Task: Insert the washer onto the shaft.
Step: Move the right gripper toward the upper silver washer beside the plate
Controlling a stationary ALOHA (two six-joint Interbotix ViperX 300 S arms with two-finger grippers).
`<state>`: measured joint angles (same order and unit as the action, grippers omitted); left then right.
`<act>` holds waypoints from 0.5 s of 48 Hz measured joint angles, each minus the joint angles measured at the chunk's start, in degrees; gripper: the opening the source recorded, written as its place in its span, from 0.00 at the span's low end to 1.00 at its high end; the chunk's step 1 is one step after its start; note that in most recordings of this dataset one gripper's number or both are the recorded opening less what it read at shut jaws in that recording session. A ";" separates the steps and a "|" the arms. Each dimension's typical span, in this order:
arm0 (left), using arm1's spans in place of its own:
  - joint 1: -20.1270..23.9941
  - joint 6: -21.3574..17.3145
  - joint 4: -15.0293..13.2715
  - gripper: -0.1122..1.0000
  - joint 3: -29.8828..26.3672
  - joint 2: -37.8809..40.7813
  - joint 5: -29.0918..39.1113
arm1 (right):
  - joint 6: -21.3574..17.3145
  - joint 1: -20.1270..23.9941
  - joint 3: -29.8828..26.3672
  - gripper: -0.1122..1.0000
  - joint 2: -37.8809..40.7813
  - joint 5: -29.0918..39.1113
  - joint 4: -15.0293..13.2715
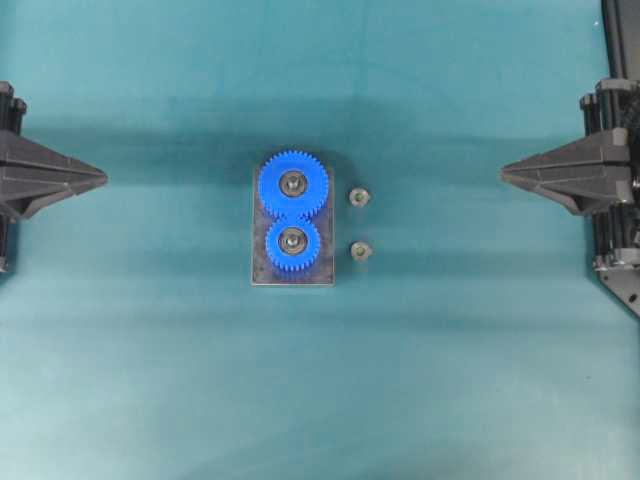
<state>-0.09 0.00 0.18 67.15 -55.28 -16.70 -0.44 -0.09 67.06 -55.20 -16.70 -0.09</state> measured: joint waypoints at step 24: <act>-0.35 0.88 0.53 0.10 -7.56 7.12 16.61 | -0.26 -11.95 -4.22 0.11 11.16 18.02 4.83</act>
<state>-0.44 0.88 0.70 59.59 -48.16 -0.09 -0.70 -12.04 62.84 -44.03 1.32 4.75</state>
